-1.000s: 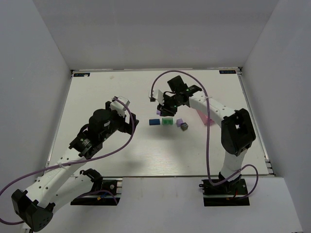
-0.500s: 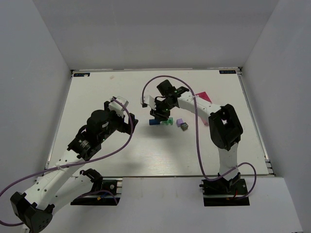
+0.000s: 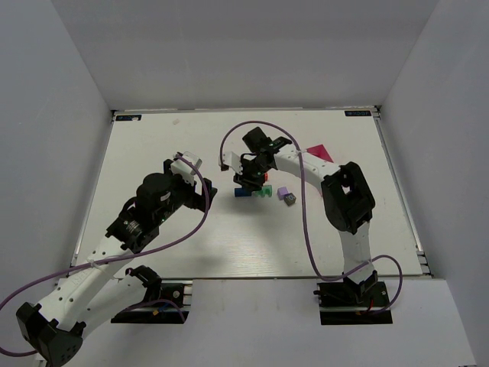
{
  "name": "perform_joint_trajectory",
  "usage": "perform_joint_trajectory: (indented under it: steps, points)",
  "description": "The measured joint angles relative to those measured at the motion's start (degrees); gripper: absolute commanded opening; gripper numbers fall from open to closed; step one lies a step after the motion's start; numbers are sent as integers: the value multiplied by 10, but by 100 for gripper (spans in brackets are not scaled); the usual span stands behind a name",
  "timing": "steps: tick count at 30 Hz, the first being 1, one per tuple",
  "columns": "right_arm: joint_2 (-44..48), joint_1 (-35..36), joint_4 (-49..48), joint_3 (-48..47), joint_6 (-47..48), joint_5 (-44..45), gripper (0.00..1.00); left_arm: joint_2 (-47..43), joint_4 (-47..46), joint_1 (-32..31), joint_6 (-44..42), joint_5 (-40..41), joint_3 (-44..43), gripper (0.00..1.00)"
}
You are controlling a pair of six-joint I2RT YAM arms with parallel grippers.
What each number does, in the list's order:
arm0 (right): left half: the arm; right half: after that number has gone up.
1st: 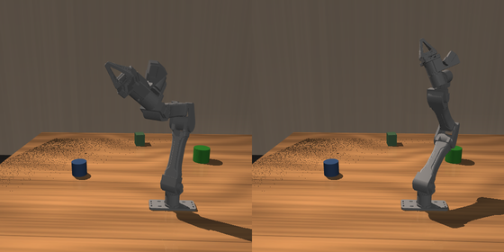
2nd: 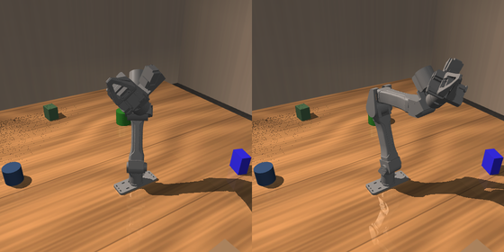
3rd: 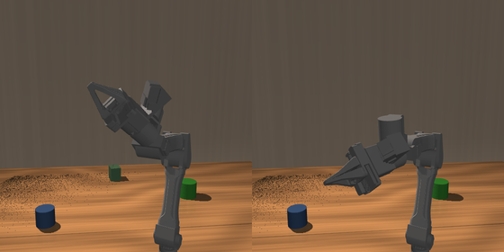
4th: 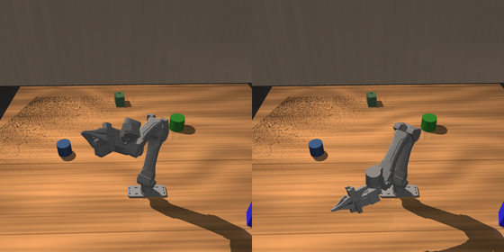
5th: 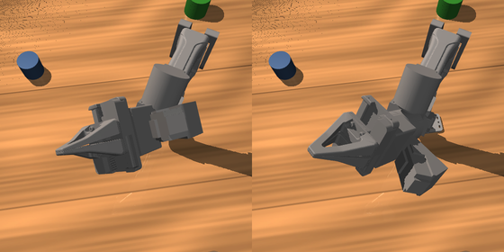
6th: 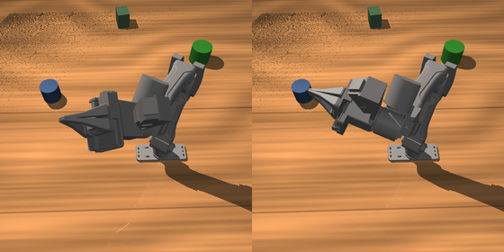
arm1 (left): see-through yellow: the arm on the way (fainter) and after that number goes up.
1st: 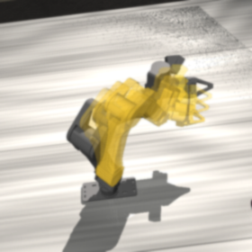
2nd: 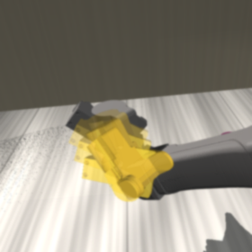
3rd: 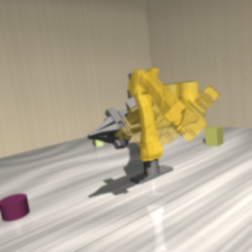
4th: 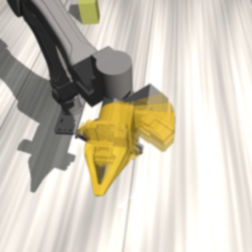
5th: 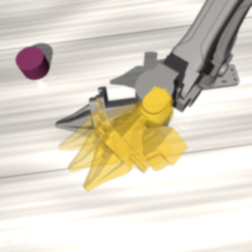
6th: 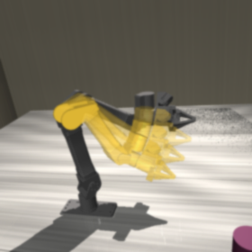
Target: Build the wood block tower
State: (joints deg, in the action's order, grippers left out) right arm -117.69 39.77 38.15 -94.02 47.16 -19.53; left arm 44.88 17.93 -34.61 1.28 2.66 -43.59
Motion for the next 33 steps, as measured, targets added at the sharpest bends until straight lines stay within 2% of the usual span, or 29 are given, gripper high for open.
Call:
perform_joint_trajectory:
  steps: [33]
  points:
    - [-36, -4, 11, -27, 29, 3, 20, 0, 0, 0, 0, 0, 0, 100]
